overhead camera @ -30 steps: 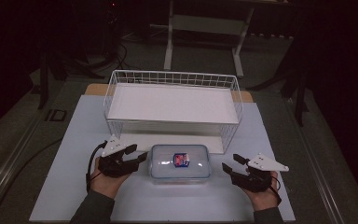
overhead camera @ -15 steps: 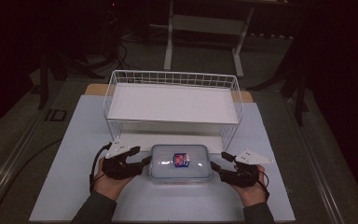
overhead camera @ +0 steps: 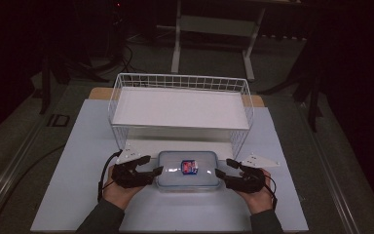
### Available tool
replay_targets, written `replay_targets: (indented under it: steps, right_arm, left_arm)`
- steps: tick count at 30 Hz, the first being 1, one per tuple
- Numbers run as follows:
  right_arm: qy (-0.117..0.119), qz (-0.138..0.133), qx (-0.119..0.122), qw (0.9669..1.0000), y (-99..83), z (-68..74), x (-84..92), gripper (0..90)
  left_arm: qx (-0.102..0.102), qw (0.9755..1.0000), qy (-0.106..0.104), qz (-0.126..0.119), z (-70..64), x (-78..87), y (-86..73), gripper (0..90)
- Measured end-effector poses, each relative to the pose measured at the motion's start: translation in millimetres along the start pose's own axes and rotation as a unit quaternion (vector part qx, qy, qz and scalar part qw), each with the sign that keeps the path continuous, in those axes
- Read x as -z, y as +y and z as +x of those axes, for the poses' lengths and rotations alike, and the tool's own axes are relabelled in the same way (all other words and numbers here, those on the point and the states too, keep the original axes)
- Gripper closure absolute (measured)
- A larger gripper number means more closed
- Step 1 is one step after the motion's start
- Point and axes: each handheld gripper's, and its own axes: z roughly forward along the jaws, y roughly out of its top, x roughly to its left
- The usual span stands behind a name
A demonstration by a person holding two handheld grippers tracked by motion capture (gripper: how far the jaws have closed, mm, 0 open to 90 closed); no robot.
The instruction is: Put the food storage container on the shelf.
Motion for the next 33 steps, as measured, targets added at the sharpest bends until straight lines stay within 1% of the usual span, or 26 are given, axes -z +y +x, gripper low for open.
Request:
replay_targets:
  steps: [1, 2, 3, 5, 6, 7, 8, 11, 16, 17, 20, 24, 26, 29, 31, 33]
  right_arm:
    - [0.0, 0.0, 0.0, 1.0, 0.0, 0.0, 0.0, 35.0]
    - [0.004, 0.003, -0.007, 1.0, -0.3, -0.3, -3.1, 33.6]
    - [0.005, 0.004, -0.009, 0.9999, -0.2, -0.3, -4.3, 32.7]
    - [0.011, 0.008, -0.014, 0.9998, -0.2, -0.1, -7.1, 30.3]
    - [0.014, 0.011, -0.018, 0.9997, -0.4, -0.2, -8.7, 29.0]
    - [0.019, 0.014, -0.023, 0.9995, -0.7, -0.7, -10.5, 28.3]
    - [0.024, 0.017, -0.029, 0.9992, -1.0, -1.0, -11.7, 27.0]
    - [0.034, 0.027, -0.041, 0.9982, -1.8, -1.5, -14.5, 24.1]
    - [0.042, 0.032, -0.05, 0.9974, -2.3, -2.6, -17.3, 23.1]
    - [0.042, 0.032, -0.05, 0.9974, -2.3, -2.6, -17.3, 22.7]
    - [0.052, 0.036, -0.065, 0.9959, -3.1, -4.3, -20.8, 20.8]
    - [0.065, 0.049, -0.085, 0.993, -5.1, -6.8, -25.8, 18.3]
    - [0.071, 0.055, -0.093, 0.9916, -6.4, -8.5, -28.2, 17.0]
    - [0.077, 0.063, -0.105, 0.9895, -7.7, -10.5, -31.0, 15.8]
    - [0.082, 0.067, -0.111, 0.9882, -8.6, -11.4, -32.8, 15.8]
    - [0.088, 0.071, -0.118, 0.9866, -9.3, -11.6, -35.2, 14.7]
  left_arm:
    - [0.0, 1.0, 0.0, 0.0, 0.0, 0.0, 0.0, 34.6]
    - [0.004, 1.0, -0.005, 0.002, 0.0, -1.7, -0.7, 33.8]
    - [0.007, 0.9999, -0.006, 0.007, -0.5, -3.7, -1.1, 32.9]
    - [0.007, 0.9999, -0.008, 0.009, -0.7, -4.5, -1.2, 30.4]
    - [0.01, 0.9998, -0.011, 0.011, -0.7, -5.4, -1.3, 28.1]
    - [0.017, 0.9997, -0.009, 0.012, -0.6, -6.6, -1.8, 25.7]
    - [0.027, 0.9994, -0.015, 0.016, 0.9, -8.9, -3.0, 25.2]
    - [0.036, 0.9989, -0.02, 0.021, 2.7, -11.5, -3.9, 23.4]
    - [0.04, 0.9986, -0.024, 0.026, 2.9, -14.9, -5.1, 21.9]
    - [0.044, 0.9981, -0.029, 0.031, 2.2, -17.4, -6.1, 21.9]
    - [0.041, 0.9978, -0.032, 0.04, 0.8, -20.1, -6.5, 20.8]
    - [0.041, 0.9973, -0.034, 0.05, 0.6, -24.4, -7.3, 20.2]
    - [0.045, 0.9968, -0.037, 0.055, 0.9, -27.3, -7.8, 19.5]
    - [0.06, 0.9953, -0.046, 0.061, 2.3, -31.1, -8.6, 16.7]
    - [0.063, 0.9948, -0.049, 0.064, 3.2, -31.8, -8.7, 15.6]
    - [0.072, 0.9935, -0.058, 0.066, 3.8, -33.3, -9.3, 15.6]
